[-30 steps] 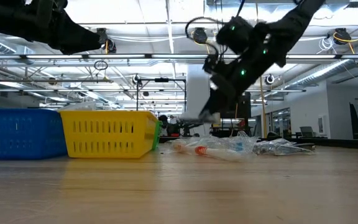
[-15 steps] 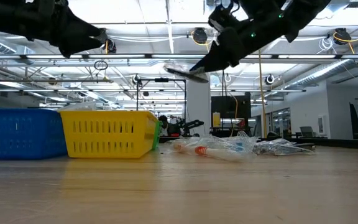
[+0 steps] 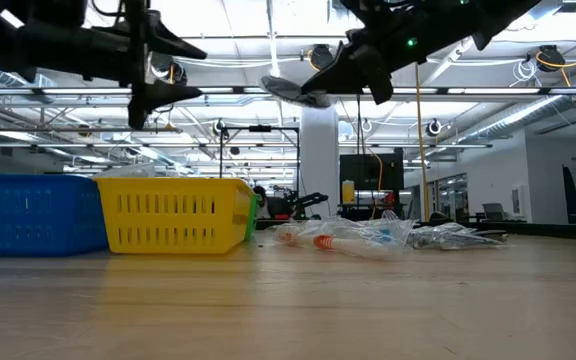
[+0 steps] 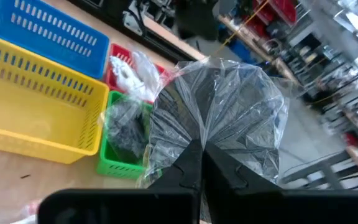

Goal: Pick & Place Travel size toiletries
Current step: Put the black hairbrush into the green bin

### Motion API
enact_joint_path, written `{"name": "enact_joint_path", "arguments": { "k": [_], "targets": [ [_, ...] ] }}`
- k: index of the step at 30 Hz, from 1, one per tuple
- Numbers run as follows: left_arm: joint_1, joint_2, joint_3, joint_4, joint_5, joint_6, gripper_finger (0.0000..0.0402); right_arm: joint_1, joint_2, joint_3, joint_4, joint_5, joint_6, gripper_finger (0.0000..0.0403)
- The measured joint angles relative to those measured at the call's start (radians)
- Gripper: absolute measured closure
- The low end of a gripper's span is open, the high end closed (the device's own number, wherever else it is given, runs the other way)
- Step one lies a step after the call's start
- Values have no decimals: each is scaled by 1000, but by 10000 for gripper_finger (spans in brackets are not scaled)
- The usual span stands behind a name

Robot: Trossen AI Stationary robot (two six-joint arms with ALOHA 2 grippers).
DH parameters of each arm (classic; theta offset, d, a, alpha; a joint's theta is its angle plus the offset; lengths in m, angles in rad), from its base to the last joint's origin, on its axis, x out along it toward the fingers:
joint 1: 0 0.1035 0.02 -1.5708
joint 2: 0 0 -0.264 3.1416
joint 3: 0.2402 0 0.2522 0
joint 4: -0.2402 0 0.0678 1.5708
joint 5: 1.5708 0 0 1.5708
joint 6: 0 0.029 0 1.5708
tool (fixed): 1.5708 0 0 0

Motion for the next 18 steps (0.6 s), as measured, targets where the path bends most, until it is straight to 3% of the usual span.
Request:
{"name": "enact_joint_path", "arguments": {
  "k": [6,18],
  "targets": [
    [-3,120,109,22,88,-79,149,24,0,0,13,25,-64,403],
    [-41,366,429,-252,109,7,149,56,0,0,12,25,-69,403]
  ]
}}
